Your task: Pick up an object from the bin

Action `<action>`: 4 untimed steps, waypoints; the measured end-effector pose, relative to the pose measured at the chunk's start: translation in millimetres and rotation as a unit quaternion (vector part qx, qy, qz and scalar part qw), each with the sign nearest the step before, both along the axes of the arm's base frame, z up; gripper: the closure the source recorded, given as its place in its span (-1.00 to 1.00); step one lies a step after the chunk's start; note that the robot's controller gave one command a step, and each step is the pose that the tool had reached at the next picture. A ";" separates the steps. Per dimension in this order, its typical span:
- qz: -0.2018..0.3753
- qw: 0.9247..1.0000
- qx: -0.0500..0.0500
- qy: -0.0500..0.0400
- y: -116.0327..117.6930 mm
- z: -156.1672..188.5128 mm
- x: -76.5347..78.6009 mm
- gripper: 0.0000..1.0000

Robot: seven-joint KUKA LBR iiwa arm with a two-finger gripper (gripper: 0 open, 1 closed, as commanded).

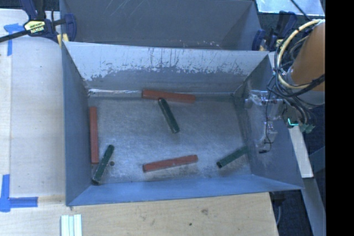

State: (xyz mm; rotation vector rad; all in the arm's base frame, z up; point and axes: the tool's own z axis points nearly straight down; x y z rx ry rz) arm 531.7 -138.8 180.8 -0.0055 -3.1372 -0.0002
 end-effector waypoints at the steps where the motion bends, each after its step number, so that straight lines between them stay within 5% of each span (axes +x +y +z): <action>1: 0.001 1.000 -0.001 -0.004 0.5 4.4 1.9 -1.00; 2: 0.039 0.999 -0.001 -0.006 9.3 -37.1 -9.9 -1.00; 3: 0.137 0.991 -0.001 -0.005 -6.7 -90.7 -20.5 -1.00; 4: 0.152 0.988 -0.001 -0.003 -11.3 -107.1 -24.2 -1.00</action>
Offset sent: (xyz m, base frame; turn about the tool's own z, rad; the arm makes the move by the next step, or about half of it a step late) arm -0.0335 0.0245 -0.1108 -0.2021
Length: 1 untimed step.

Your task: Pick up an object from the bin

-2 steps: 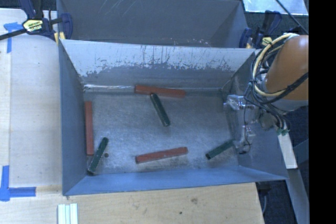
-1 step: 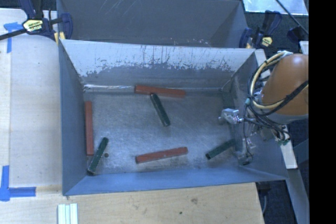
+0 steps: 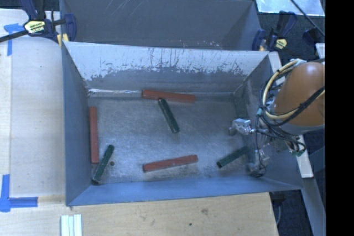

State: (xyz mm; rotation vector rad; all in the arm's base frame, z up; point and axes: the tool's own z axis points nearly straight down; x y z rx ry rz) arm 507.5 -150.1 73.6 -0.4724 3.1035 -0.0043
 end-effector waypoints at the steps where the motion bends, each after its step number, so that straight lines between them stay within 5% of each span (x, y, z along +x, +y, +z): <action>1: 0.105 0.994 0.002 -0.001 34.8 0.6 3.4 1.00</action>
Offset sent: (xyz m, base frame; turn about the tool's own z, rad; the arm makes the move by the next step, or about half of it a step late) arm 0.0000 0.0000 0.0000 0.0000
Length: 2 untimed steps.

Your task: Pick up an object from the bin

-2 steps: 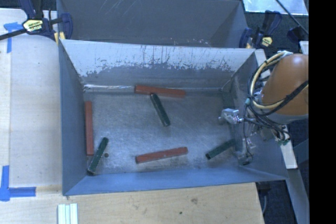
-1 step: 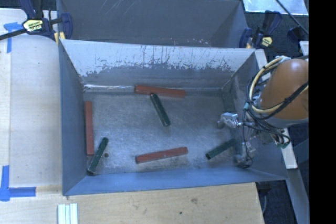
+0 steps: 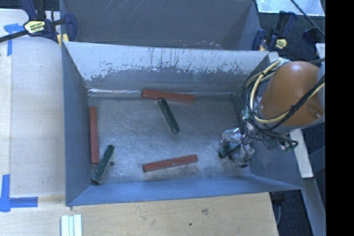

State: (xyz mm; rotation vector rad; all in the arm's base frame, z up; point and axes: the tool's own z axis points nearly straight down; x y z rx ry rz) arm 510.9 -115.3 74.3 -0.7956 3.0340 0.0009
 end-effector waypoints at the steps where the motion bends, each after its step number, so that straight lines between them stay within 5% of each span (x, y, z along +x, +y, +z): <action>1: 0.024 1.000 0.000 -0.001 -4.6 0.5 0.8 1.00; 2: 0.032 0.999 0.000 0.004 4.1 49.7 -7.6 1.00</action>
Offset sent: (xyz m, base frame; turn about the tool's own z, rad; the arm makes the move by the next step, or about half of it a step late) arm -0.0137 0.0190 0.1213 -0.0767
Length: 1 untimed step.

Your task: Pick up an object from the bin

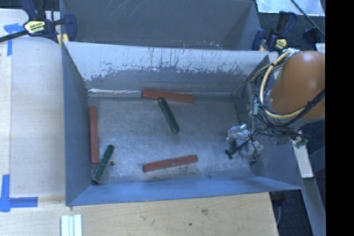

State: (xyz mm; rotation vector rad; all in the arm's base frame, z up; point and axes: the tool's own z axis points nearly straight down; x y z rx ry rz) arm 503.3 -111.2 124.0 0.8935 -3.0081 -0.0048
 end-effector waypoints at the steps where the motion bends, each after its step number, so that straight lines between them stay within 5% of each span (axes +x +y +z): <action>1: -0.015 1.000 -0.001 -0.004 17.9 140.4 14.6 1.00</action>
Offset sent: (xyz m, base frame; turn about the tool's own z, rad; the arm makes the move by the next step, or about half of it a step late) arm 0.0000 0.0000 0.0000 0.0000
